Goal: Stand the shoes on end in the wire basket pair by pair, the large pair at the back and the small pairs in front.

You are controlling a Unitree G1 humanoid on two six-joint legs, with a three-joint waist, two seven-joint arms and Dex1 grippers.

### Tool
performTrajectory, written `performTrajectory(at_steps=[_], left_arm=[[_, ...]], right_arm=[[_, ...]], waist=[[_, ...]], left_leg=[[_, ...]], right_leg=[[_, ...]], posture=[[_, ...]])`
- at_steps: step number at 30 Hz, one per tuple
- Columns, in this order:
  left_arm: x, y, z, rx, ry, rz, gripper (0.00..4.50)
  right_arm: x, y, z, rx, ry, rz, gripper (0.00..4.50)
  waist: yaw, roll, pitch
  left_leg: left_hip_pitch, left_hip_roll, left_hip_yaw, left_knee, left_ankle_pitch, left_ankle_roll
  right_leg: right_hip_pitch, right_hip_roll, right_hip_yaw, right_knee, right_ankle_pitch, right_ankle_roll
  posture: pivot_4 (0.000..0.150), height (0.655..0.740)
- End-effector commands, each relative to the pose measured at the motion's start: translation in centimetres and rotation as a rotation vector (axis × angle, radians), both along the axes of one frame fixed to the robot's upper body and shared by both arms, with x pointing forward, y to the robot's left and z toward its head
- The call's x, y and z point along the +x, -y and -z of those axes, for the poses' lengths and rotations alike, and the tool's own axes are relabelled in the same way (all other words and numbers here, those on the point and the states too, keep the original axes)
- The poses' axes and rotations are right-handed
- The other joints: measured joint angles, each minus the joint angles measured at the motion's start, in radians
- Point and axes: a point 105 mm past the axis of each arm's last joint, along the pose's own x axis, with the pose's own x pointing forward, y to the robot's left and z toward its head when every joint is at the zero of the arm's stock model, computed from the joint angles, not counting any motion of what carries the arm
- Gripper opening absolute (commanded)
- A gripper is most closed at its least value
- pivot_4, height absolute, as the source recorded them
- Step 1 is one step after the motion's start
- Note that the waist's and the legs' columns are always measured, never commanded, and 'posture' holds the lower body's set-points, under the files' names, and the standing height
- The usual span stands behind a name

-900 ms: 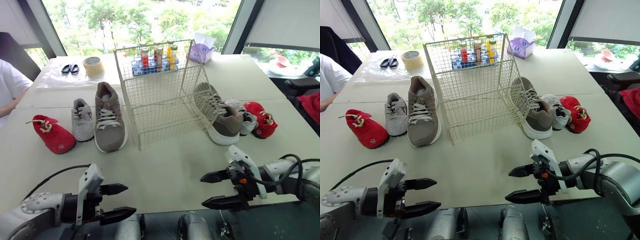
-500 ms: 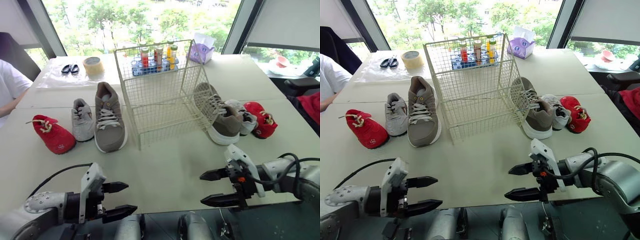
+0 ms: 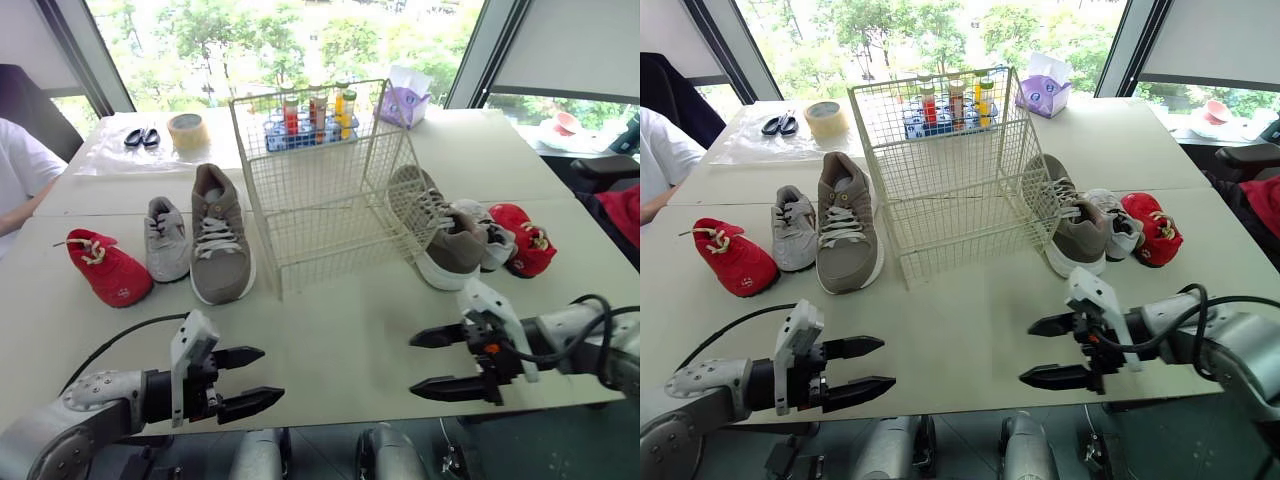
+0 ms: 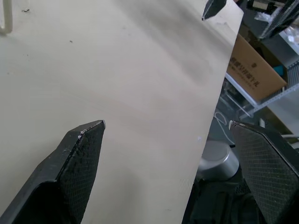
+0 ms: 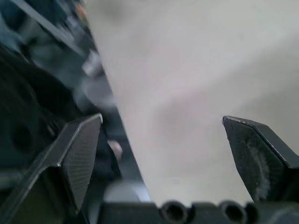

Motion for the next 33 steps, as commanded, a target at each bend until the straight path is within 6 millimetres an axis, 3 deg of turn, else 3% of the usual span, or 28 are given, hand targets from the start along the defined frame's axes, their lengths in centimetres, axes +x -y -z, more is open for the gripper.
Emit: performTrajectory(at_steps=[1, 3, 5, 7, 9, 12, 20, 24, 30, 33], left_arm=[[0.5, 0.3, -2.0, -0.004, 0.053, 0.077, 4.39], [1.1, 0.3, -3.6, -0.013, 0.091, 0.099, 4.39], [1.4, 0.4, -6.8, -0.046, 0.151, 0.146, 4.39], [1.5, 0.5, -8.8, -0.048, 0.191, 0.178, 4.39], [1.4, 0.8, -12.1, -0.047, 0.291, 0.232, 4.39], [1.5, 1.3, -14.6, -0.018, 0.388, 0.256, 4.39], [1.0, 2.2, -13.7, 0.021, 0.382, 0.202, 4.39], [1.0, 2.5, -13.0, 0.022, 0.373, 0.178, 4.5], [1.2, 2.7, -13.0, 0.0, 0.385, 0.154, 4.5], [1.3, 2.8, -13.0, -0.002, 0.389, 0.152, 4.5]], right_arm=[[1.3, 0.6, -6.3, -0.016, 0.168, -0.042, 4.5], [1.8, 0.6, -9.1, -0.015, 0.241, -0.078, 4.5], [2.7, 0.2, -12.2, -0.02, 0.343, -0.123, 4.5], [3.7, -0.1, -13.6, -0.041, 0.399, -0.153, 4.5], [6.0, -1.1, -14.2, -0.102, 0.472, -0.239, 4.5], [8.6, -2.6, -13.1, -0.194, 0.47, -0.366, 4.5], [12.7, -4.1, -9.3, -0.299, 0.431, -0.475, 4.5], [13.6, -4.6, -7.8, -0.359, 0.431, -0.527, 3.21], [13.6, -4.8, -6.3, -0.425, 0.44, -0.583, 0.14], [13.9, -4.8, -6.7, -0.406, 0.459, -0.53, 0.05]], waist=[[-0.002, 0.003, 0.001], [-0.002, 0.004, 0.002], [-0.004, 0.004, 0.002], [-0.006, 0.004, 0.002], [-0.009, 0.003, 0.002], [-0.026, 0.003, 0.003], [-0.027, 0.002, 0.004], [-0.024, 0.002, 0.004], [-0.025, 0.002, 0.003], [-0.025, 0.002, 0.003]], left_leg=[[0.0, 0.0, 0.0, 0.0, 0.0, 0.0], [0.0, 0.0, 0.0, 0.0, 0.0, 0.0], [0.001, 0.001, 0.0, -0.002, 0.0, -0.001], [0.0, 0.001, 0.0, -0.005, 0.002, -0.004], [0.001, 0.0, 0.001, -0.009, 0.006, -0.01], [0.002, 0.0, 0.003, -0.011, 0.008, -0.012], [0.001, -0.001, 0.006, -0.013, 0.01, -0.015], [0.002, -0.001, 0.005, -0.013, 0.01, -0.016], [0.002, -0.001, 0.004, -0.012, 0.01, -0.016], [0.004, -0.001, 0.004, -0.012, 0.011, -0.016]], right_leg=[[0.0, 0.0, 0.0, 0.0, -0.001, -0.001], [-0.002, 0.0, 0.0, 0.0, 0.0, -0.003], [-0.002, 0.001, 0.0, 0.0, 0.0, -0.002], [-0.003, 0.001, 0.0, 0.0, 0.002, 0.0], [-0.002, 0.001, 0.001, -0.002, 0.002, 0.001], [-0.002, 0.002, 0.001, -0.002, 0.002, 0.001], [-0.004, 0.001, 0.001, 0.0, 0.001, 0.004], [-0.003, 0.001, 0.001, 0.002, 0.001, 0.004], [-0.003, 0.001, 0.001, 0.003, 0.001, 0.004], [-0.001, 0.002, 0.001, 0.003, 0.001, 0.004]], posture=[[0.15, 0.6797], [0.15, 0.6797], [0.15, 0.6797], [0.15, 0.6797], [0.15, 0.6797], [0.15, 0.6797], [0.15, 0.6797], [0.15, 0.6797], [0.15, 0.6797], [0.15, 0.6797]])
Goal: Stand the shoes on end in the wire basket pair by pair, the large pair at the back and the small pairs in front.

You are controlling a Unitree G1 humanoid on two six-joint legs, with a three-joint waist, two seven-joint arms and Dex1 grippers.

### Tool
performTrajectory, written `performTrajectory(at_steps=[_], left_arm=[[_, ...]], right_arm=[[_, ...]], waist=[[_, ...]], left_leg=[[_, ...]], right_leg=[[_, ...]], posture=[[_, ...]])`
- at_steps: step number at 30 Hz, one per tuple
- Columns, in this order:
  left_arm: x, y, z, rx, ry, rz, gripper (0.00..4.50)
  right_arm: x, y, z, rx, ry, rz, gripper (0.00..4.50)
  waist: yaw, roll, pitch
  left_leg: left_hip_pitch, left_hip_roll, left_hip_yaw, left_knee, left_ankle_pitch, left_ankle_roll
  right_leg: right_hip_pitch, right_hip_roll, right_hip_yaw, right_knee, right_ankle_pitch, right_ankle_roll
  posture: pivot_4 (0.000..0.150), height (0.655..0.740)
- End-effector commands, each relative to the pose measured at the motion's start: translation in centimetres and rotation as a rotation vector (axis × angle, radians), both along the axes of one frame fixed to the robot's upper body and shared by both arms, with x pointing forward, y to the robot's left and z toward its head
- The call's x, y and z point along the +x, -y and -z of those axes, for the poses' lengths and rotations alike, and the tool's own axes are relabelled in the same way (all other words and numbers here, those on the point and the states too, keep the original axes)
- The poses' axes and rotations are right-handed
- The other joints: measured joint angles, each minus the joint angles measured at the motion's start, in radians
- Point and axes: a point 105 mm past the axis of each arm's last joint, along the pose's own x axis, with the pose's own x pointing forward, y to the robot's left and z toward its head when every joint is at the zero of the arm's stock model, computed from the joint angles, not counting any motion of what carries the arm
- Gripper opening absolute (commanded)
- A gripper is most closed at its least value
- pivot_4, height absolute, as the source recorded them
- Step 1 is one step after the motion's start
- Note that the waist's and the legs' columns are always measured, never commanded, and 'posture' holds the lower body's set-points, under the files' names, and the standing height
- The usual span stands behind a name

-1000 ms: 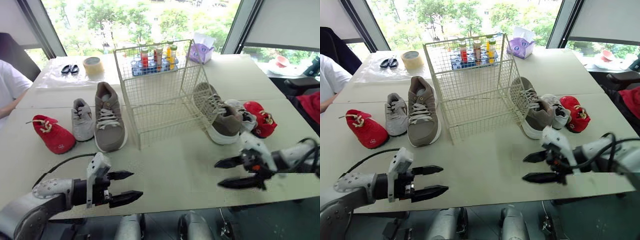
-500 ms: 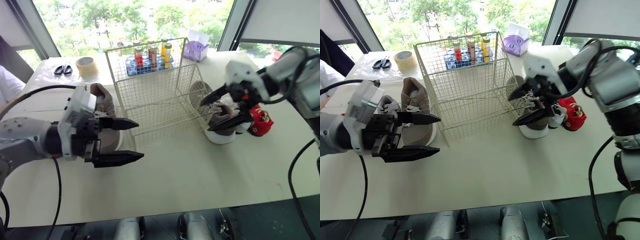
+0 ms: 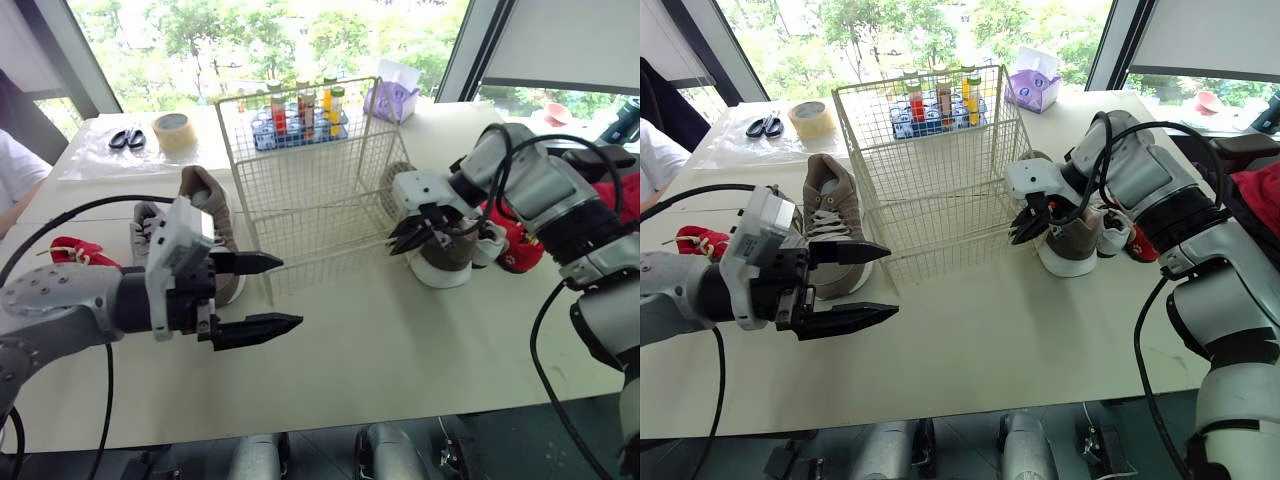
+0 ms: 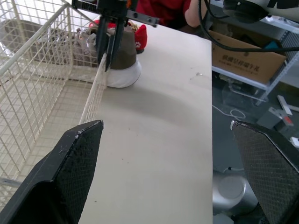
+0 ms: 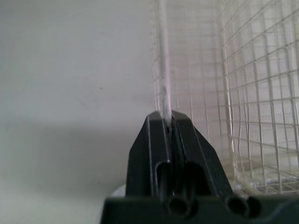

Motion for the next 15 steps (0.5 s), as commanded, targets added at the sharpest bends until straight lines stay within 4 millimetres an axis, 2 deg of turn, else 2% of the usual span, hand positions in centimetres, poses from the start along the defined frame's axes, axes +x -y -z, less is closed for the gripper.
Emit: performTrajectory(at_steps=[1, 9, 15], left_arm=[[-0.3, 0.4, -0.6, -0.013, 0.042, 0.016, 4.5], [0.3, 0.8, -0.3, -0.021, 0.04, 0.038, 4.5], [0.8, 0.8, -0.4, -0.011, 0.042, 0.064, 4.5]], right_arm=[[0.4, 0.3, -0.7, 0.043, 0.034, 0.073, 0.05], [0.4, -1.6, -1.5, 0.167, 0.17, 0.235, 0.05], [-0.7, -2.7, -0.8, 0.188, 0.164, 0.228, 0.05]], waist=[[0.001, 0.0, 0.0], [0.006, 0.0, 0.0], [0.004, 0.0, 0.0]], left_leg=[[0.0, 0.0, 0.0, 0.0, 0.0, 0.0], [0.001, 0.0, -0.001, 0.001, 0.001, -0.002], [0.001, 0.0, -0.001, 0.001, 0.001, -0.002]], right_leg=[[0.0, 0.0, 0.0, 0.0, 0.0, 0.0], [0.0, 0.0, 0.0, 0.004, 0.0, -0.001], [0.0, 0.0, 0.0, 0.005, 0.0, -0.001]], posture=[[0.15, 0.6797], [0.15, 0.6797], [0.15, 0.6797]])
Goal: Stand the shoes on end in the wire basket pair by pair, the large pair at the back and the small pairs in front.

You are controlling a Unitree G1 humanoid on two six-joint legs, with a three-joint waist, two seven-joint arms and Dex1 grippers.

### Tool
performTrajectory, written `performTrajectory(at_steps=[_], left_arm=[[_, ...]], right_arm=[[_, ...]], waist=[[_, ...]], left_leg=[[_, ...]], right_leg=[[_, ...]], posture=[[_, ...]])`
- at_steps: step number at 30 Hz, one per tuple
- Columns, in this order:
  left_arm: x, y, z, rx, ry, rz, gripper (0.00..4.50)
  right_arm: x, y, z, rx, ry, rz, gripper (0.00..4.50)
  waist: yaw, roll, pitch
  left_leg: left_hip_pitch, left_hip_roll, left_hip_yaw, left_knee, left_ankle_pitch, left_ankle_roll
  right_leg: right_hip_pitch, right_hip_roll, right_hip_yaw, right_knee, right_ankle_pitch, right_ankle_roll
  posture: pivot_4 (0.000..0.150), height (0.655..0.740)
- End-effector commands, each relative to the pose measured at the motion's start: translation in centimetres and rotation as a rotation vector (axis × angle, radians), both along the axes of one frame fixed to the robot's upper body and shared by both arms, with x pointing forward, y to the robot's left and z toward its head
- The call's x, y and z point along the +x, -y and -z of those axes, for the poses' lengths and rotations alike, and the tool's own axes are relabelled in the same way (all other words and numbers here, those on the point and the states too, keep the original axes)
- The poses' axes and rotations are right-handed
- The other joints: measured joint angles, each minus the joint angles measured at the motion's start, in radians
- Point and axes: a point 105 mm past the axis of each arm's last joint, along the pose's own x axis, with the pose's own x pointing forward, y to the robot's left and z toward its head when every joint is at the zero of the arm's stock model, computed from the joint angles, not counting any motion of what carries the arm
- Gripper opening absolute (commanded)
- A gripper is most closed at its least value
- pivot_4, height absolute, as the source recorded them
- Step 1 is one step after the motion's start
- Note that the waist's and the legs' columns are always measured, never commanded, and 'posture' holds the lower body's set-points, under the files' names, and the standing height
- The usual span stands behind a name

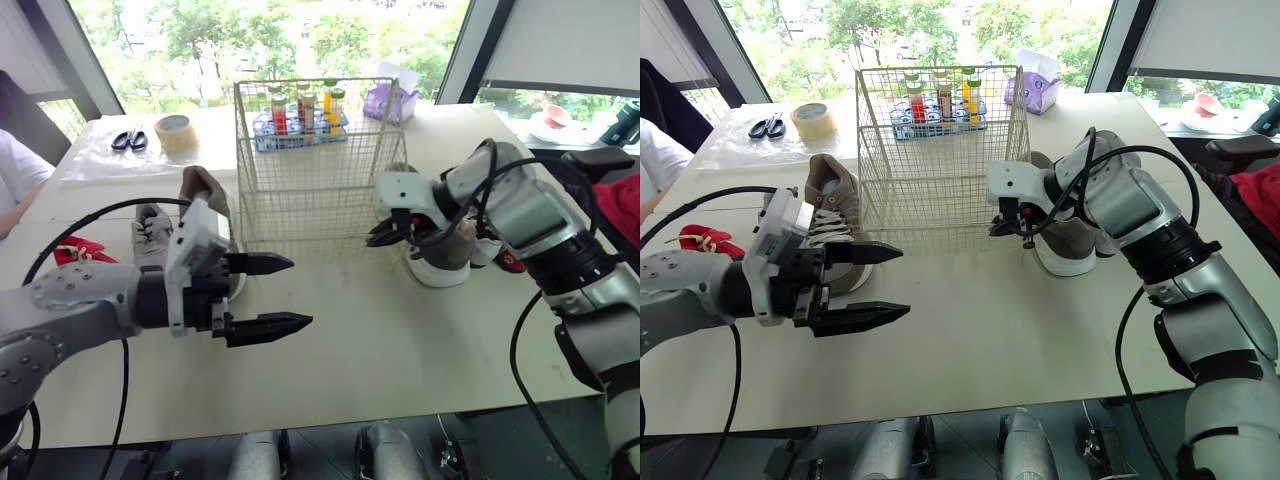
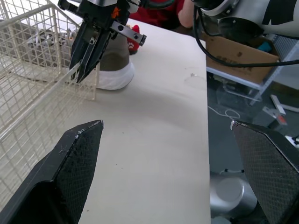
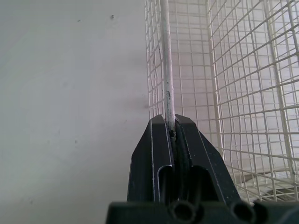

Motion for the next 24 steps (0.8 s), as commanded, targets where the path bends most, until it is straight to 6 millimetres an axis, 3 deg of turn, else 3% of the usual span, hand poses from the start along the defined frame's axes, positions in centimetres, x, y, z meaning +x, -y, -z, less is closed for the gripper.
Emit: performTrajectory(at_steps=[1, 8, 24], left_arm=[[0.1, 0.0, -0.5, -0.003, 0.037, 0.022, 4.5], [0.2, -0.1, 0.0, 0.002, 0.024, 0.04, 4.5], [0.1, 0.1, 0.9, -0.003, 0.01, 0.04, 4.5]], right_arm=[[-0.8, -0.4, -0.9, 0.038, 0.028, -0.001, 0.05], [-2.4, -0.8, -0.5, 0.028, 0.03, -0.074, 0.05], [-1.1, -1.2, -0.4, 0.032, 0.084, -0.145, 0.05]], waist=[[0.0, 0.0, 0.0], [-0.001, 0.0, 0.0], [-0.006, 0.0, 0.0]], left_leg=[[0.0, 0.0, 0.0, 0.0, 0.0, 0.0], [0.0, 0.0, 0.0, 0.0, 0.0, 0.0], [0.002, 0.0, 0.001, 0.0, 0.0, 0.0]], right_leg=[[0.0, 0.0, 0.0, 0.0, 0.0, 0.0], [0.0, 0.0, 0.0, 0.0, 0.0, 0.0], [0.001, 0.0, 0.001, 0.0, 0.0, 0.0]], posture=[[0.15, 0.6797], [0.15, 0.6797], [0.15, 0.6797]])
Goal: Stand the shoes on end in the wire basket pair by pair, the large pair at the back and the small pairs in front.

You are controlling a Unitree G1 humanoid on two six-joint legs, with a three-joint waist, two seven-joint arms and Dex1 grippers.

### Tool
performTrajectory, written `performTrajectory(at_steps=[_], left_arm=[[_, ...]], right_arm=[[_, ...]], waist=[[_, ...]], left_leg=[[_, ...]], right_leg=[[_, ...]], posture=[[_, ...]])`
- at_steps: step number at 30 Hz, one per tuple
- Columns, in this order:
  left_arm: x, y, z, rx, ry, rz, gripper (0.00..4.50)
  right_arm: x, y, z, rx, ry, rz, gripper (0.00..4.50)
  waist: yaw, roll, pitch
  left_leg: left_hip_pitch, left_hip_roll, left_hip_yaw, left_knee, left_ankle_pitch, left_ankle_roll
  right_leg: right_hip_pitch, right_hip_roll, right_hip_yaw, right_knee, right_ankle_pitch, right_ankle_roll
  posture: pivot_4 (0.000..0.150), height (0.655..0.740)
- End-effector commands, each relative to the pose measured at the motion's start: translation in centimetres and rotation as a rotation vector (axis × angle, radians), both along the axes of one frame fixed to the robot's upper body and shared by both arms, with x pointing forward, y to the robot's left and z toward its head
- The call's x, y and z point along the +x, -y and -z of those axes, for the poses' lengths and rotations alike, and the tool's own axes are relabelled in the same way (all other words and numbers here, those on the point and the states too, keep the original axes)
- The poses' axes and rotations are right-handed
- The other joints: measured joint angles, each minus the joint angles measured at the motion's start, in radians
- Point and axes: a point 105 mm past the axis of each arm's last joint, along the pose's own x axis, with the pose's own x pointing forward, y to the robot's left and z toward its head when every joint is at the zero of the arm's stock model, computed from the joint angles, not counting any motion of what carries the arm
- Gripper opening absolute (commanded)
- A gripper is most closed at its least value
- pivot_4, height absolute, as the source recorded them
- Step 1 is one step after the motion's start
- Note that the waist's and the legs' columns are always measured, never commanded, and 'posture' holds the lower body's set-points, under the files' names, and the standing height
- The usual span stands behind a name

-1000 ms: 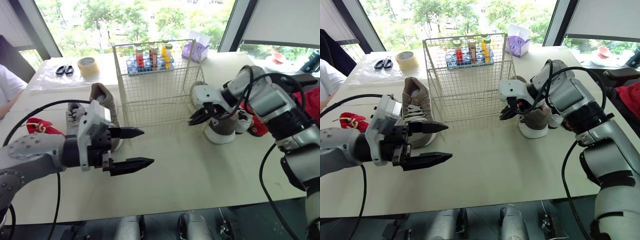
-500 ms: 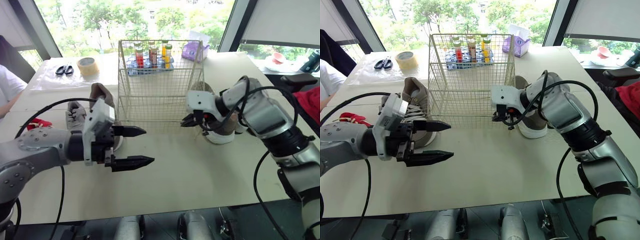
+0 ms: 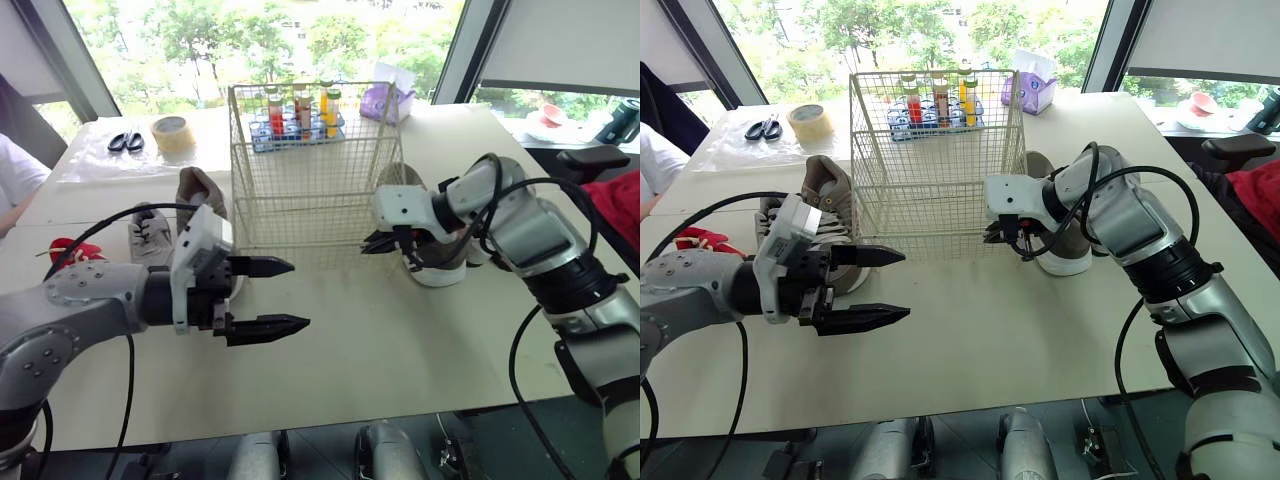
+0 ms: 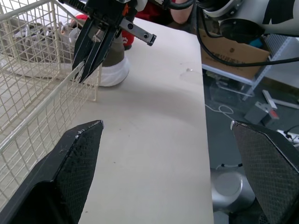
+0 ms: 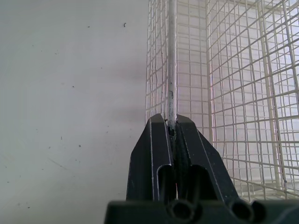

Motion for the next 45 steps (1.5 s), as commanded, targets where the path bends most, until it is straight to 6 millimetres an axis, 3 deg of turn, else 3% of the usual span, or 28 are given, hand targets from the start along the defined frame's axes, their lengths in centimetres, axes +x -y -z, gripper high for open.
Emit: performTrajectory(at_steps=[1, 12, 14, 15, 18, 24, 27, 28, 30, 32, 34, 36, 39, 45], left_arm=[[-0.3, 0.1, -0.3, -0.005, 0.028, 0.01, 4.5], [-0.1, 0.2, -0.1, -0.009, 0.028, 0.011, 4.5], [-0.2, 0.2, -0.1, -0.012, 0.024, 0.016, 4.5], [-0.2, 0.2, -0.1, -0.016, 0.021, 0.018, 4.5], [-0.1, 0.2, 0.0, -0.024, 0.012, 0.026, 4.5], [0.1, 0.5, 0.0, -0.08, -0.026, 0.02, 4.5], [-0.1, 0.6, 0.1, -0.077, -0.033, 0.023, 4.5], [0.1, 0.6, -0.3, -0.098, -0.029, 0.012, 4.5], [0.5, 0.7, -1.0, -0.151, -0.019, -0.015, 4.5], [0.7, 1.0, -1.2, -0.192, -0.017, -0.041, 4.5], [0.5, 1.4, -0.9, -0.214, -0.037, -0.049, 4.5], [-0.1, 2.7, 0.5, -0.225, -0.079, -0.048, 4.5], [-0.8, 4.1, 2.6, -0.165, -0.104, -0.025, 4.5], [-0.5, 4.0, 3.6, -0.146, -0.077, -0.049, 4.5]], right_arm=[[0.0, -0.8, -1.0, 0.018, 0.038, -0.038, 0.05], [0.4, -0.7, -0.9, 0.018, 0.057, -0.023, 0.05], [0.3, -0.7, -1.2, 0.04, 0.062, -0.019, 0.69], [0.3, -1.0, -1.7, 0.083, 0.06, 0.004, 0.95], [-0.8, -1.4, -3.5, 0.18, 0.023, 0.022, 2.44], [-3.0, 0.3, -9.5, 0.482, -0.019, 0.1, 2.44], [-3.5, 2.8, -12.7, 0.727, 0.03, 0.184, 2.44], [-3.0, 4.5, -12.7, 0.765, 0.08, 0.259, 2.72], [-2.6, 7.8, -11.8, 0.808, 0.145, 0.404, 3.31], [-2.8, 10.9, -10.4, 0.864, 0.177, 0.546, 4.32], [-3.4, 12.8, -8.8, 0.894, 0.203, 0.645, 4.42], [-4.1, 14.8, -5.0, 0.957, 0.22, 0.824, 4.42], [-5.4, 14.1, -0.9, 0.967, 0.158, 0.894, 4.42], [-4.6, 12.7, 2.3, 1.016, 0.125, 0.954, 4.42]], waist=[[-0.001, 0.0, 0.0], [-0.002, 0.0, 0.0], [-0.002, 0.0, 0.0], [-0.001, 0.0, 0.0], [0.002, 0.0, 0.0], [0.008, 0.0, 0.0], [0.006, 0.0, 0.0], [0.007, 0.0, 0.0], [0.011, -0.003, -0.002], [0.023, -0.006, -0.003], [0.027, -0.005, -0.003], [0.027, -0.005, -0.003], [0.024, -0.004, -0.003], [0.018, -0.001, -0.003]], left_leg=[[0.0, 0.0, 0.0, 0.0, 0.0, 0.0], [0.003, 0.001, 0.001, 0.0, 0.0, -0.001], [0.003, 0.001, 0.001, 0.0, 0.0, -0.001], [0.002, 0.001, 0.001, 0.0, 0.0, -0.001], [0.002, 0.0, 0.001, 0.0, 0.0, -0.001], [0.002, 0.0, 0.001, 0.0, 0.0, -0.001], [0.002, 0.0, 0.0, 0.0, 0.0, -0.001], [0.002, 0.0, 0.0, -0.001, 0.0, -0.001], [0.003, 0.0, 0.0, -0.001, 0.0, -0.001], [0.004, 0.0, 0.0, -0.001, 0.0, -0.001], [0.004, -0.001, 0.0, -0.001, 0.0, 0.0], [0.004, -0.001, 0.001, -0.002, 0.001, 0.001], [0.006, 0.0, 0.0, -0.004, 0.002, -0.001], [0.006, 0.001, 0.0, -0.003, 0.003, 0.001]], right_leg=[[0.0, 0.0, 0.0, 0.0, 0.0, 0.0], [0.0, 0.0, 0.001, 0.002, -0.001, -0.001], [0.0, 0.0, 0.001, 0.002, -0.001, -0.001], [0.0, 0.0, 0.001, 0.002, -0.001, -0.001], [0.0, 0.0, 0.001, 0.002, -0.001, -0.001], [0.001, 0.0, 0.001, 0.002, -0.001, -0.001], [0.001, 0.0, 0.001, 0.002, -0.001, -0.001], [0.001, 0.0, 0.001, 0.002, -0.001, -0.001], [0.002, 0.0, 0.001, 0.002, -0.001, -0.001], [0.003, 0.0, 0.001, 0.001, -0.001, -0.001], [0.004, -0.001, 0.001, 0.001, -0.001, -0.001], [0.002, -0.001, 0.002, 0.002, -0.001, -0.001], [0.004, 0.0, 0.001, 0.002, -0.001, -0.002], [0.003, 0.002, 0.003, 0.003, -0.001, -0.004]], posture=[[0.15, 0.6797], [0.15, 0.6797], [0.15, 0.6797], [0.15, 0.6797], [0.15, 0.6797], [0.15, 0.6797], [0.15, 0.6797], [0.15, 0.6797], [0.15, 0.6797], [0.15, 0.6797], [0.15, 0.6797], [0.15, 0.6797], [0.15, 0.6797], [0.15, 0.6797]])
